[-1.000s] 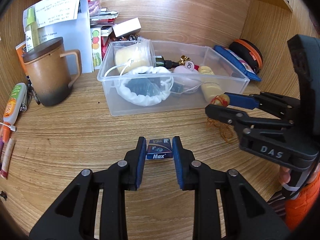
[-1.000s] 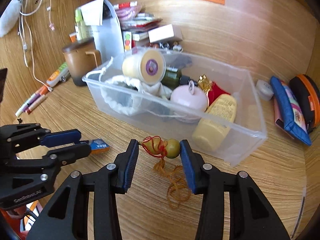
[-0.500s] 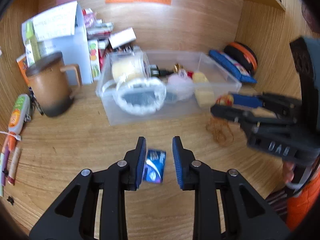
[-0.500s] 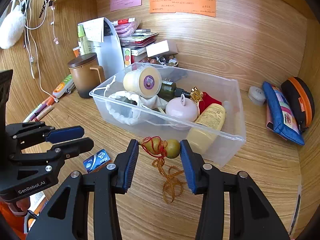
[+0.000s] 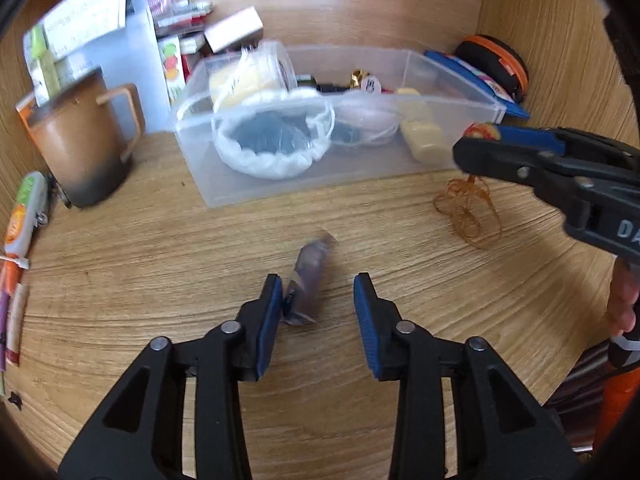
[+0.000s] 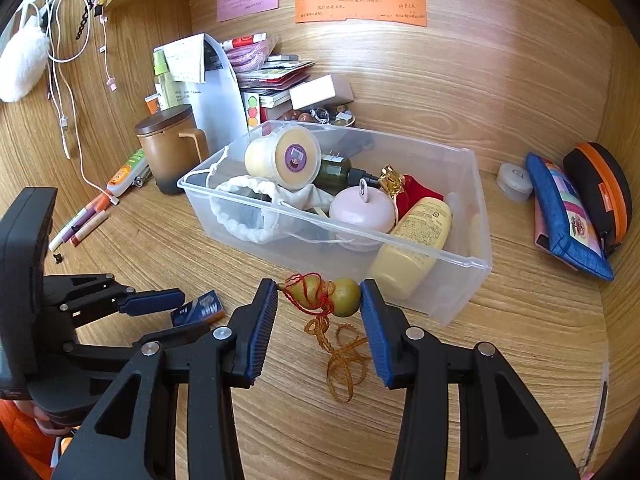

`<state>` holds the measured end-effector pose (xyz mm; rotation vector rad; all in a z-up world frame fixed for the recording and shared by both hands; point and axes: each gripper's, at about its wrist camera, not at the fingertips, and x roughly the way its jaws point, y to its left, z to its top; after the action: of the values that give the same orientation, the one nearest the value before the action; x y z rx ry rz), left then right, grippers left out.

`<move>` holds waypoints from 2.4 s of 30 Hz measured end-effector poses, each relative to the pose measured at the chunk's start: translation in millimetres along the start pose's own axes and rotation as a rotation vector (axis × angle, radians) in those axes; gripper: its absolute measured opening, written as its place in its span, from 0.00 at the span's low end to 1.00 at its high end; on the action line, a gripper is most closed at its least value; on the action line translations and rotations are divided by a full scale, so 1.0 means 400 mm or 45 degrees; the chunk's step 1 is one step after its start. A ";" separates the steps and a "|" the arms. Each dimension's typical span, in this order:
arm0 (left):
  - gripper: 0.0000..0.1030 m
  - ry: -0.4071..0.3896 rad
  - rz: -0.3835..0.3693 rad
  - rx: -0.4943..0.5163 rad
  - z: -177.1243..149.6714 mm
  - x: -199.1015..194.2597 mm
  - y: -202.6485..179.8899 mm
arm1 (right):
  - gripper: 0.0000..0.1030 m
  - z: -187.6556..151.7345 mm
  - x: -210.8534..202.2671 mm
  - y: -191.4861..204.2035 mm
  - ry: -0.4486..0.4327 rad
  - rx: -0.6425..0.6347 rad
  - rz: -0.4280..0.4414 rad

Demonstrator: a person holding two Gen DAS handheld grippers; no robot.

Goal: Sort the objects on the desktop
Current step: 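Grasp the blue card box with the left gripper while the right gripper closes around the gourd charm, then lift the blue card box with the left gripper while the right gripper lifts the gourd charm, then carry the blue card box and gourd charm over the clear box with both grippers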

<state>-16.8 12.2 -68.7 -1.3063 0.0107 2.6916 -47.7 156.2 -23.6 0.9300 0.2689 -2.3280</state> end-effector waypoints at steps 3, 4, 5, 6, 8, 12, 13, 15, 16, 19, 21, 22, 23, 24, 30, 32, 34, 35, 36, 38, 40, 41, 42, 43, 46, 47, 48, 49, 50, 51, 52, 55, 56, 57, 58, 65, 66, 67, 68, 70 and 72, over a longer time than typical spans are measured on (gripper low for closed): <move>0.34 -0.007 -0.012 -0.014 0.005 0.001 0.008 | 0.38 -0.001 -0.002 -0.001 -0.002 0.000 -0.002; 0.34 -0.010 -0.015 -0.021 0.007 0.003 0.011 | 0.38 -0.002 -0.003 -0.002 -0.005 0.000 -0.003; 0.34 -0.012 -0.017 -0.024 0.009 0.005 0.014 | 0.38 -0.002 -0.003 -0.003 -0.004 0.001 0.000; 0.32 -0.012 -0.017 -0.032 0.013 0.008 0.017 | 0.38 -0.002 -0.002 -0.005 -0.003 0.004 0.001; 0.25 -0.010 -0.045 -0.061 0.020 0.012 0.028 | 0.38 -0.002 0.000 -0.007 -0.001 0.006 0.000; 0.06 -0.011 -0.075 -0.105 0.028 0.019 0.046 | 0.38 -0.008 0.007 -0.010 0.007 0.011 0.009; 0.06 -0.016 -0.068 -0.099 0.028 0.019 0.044 | 0.38 -0.009 0.008 -0.010 0.009 0.011 0.010; 0.06 -0.025 -0.062 -0.093 0.027 0.015 0.039 | 0.38 -0.009 0.010 -0.011 0.009 0.010 0.008; 0.05 -0.032 -0.063 -0.091 0.028 0.010 0.037 | 0.38 -0.007 0.009 -0.012 0.006 0.010 0.007; 0.05 -0.069 -0.070 -0.083 0.042 -0.013 0.031 | 0.38 0.003 0.003 -0.018 -0.006 0.016 0.009; 0.05 -0.094 -0.067 -0.073 0.055 -0.030 0.027 | 0.38 0.010 -0.002 -0.021 -0.015 0.018 0.013; 0.05 -0.111 -0.060 -0.066 0.064 -0.040 0.025 | 0.38 0.016 -0.007 -0.021 -0.023 0.015 0.011; 0.05 -0.122 -0.063 -0.057 0.072 -0.047 0.022 | 0.38 0.020 -0.010 -0.019 -0.028 0.011 0.004; 0.05 -0.138 -0.065 -0.048 0.081 -0.056 0.019 | 0.38 0.025 -0.014 -0.019 -0.035 0.007 -0.001; 0.05 -0.208 -0.061 0.016 0.141 -0.100 -0.005 | 0.38 0.070 -0.046 -0.025 -0.086 -0.008 -0.025; 0.05 -0.231 -0.064 0.036 0.161 -0.117 -0.009 | 0.38 0.088 -0.060 -0.029 -0.109 -0.012 -0.033; 0.05 -0.248 -0.072 0.048 0.178 -0.130 -0.011 | 0.38 0.107 -0.073 -0.032 -0.132 -0.017 -0.037; 0.05 -0.256 -0.079 0.054 0.188 -0.135 -0.011 | 0.38 0.118 -0.081 -0.033 -0.146 -0.022 -0.038; 0.05 -0.264 -0.083 0.058 0.195 -0.142 -0.013 | 0.38 0.126 -0.087 -0.032 -0.157 -0.025 -0.043; 0.05 -0.279 -0.089 0.067 0.215 -0.151 -0.013 | 0.38 0.147 -0.099 -0.032 -0.181 -0.036 -0.053; 0.06 -0.291 -0.100 0.071 0.232 -0.158 -0.015 | 0.38 0.170 -0.107 -0.034 -0.203 -0.041 -0.052; 0.06 -0.298 -0.105 0.074 0.242 -0.161 -0.015 | 0.38 0.178 -0.110 -0.035 -0.212 -0.041 -0.054; 0.06 -0.303 -0.109 0.076 0.250 -0.163 -0.014 | 0.38 0.188 -0.112 -0.037 -0.219 -0.042 -0.057; 0.05 -0.309 -0.112 0.080 0.259 -0.165 -0.014 | 0.38 0.198 -0.113 -0.039 -0.227 -0.043 -0.059; 0.05 -0.318 -0.125 0.083 0.286 -0.166 -0.011 | 0.38 0.234 -0.115 -0.048 -0.251 -0.038 -0.056; 0.05 -0.319 -0.126 0.083 0.291 -0.165 -0.010 | 0.38 0.248 -0.118 -0.052 -0.259 -0.036 -0.054; 0.05 -0.321 -0.130 0.084 0.299 -0.164 -0.009 | 0.38 0.258 -0.120 -0.058 -0.267 -0.034 -0.053; 0.06 -0.324 -0.132 0.083 0.309 -0.163 -0.007 | 0.38 0.272 -0.123 -0.063 -0.279 -0.031 -0.055; 0.06 -0.324 -0.135 0.084 0.317 -0.161 -0.005 | 0.38 0.284 -0.126 -0.067 -0.289 -0.035 -0.058; 0.05 -0.328 -0.137 0.086 0.325 -0.158 -0.004 | 0.38 0.295 -0.129 -0.071 -0.300 -0.039 -0.063; 0.05 -0.327 -0.138 0.087 0.333 -0.156 -0.005 | 0.38 0.307 -0.131 -0.074 -0.310 -0.044 -0.072; 0.06 -0.320 -0.141 0.094 0.356 -0.139 -0.006 | 0.38 0.333 -0.128 -0.084 -0.327 -0.055 -0.094; 0.06 -0.314 -0.141 0.095 0.364 -0.129 -0.006 | 0.38 0.338 -0.123 -0.087 -0.327 -0.057 -0.100; 0.06 -0.307 -0.145 0.095 0.368 -0.122 -0.007 | 0.38 0.341 -0.112 -0.092 -0.321 -0.063 -0.111; 0.06 -0.298 -0.151 0.094 0.372 -0.111 -0.008 | 0.38 0.341 -0.103 -0.095 -0.313 -0.062 -0.118; 0.06 -0.209 -0.166 0.120 0.390 -0.009 -0.029 | 0.38 0.298 0.032 -0.139 -0.154 -0.046 -0.137; 0.06 -0.198 -0.172 0.123 0.392 0.002 -0.031 | 0.38 0.288 0.051 -0.148 -0.129 -0.038 -0.139; 0.06 -0.186 -0.173 0.128 0.394 0.017 -0.035 | 0.38 0.278 0.077 -0.159 -0.099 -0.030 -0.141; 0.06 -0.175 -0.167 0.135 0.395 0.032 -0.040 | 0.38 0.272 0.093 -0.170 -0.082 -0.022 -0.138; 0.06 -0.156 -0.174 0.144 0.398 0.057 -0.045 | 0.38 0.256 0.129 -0.194 -0.043 0.005 -0.124; 0.06 -0.136 -0.170 0.155 0.400 0.079 -0.053 | 0.38 0.245 0.149 -0.211 -0.021 0.023 -0.113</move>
<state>-158.0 48.6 7.1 -1.0874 0.0714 2.5996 -187.3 156.8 4.8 0.9241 0.2880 -2.4221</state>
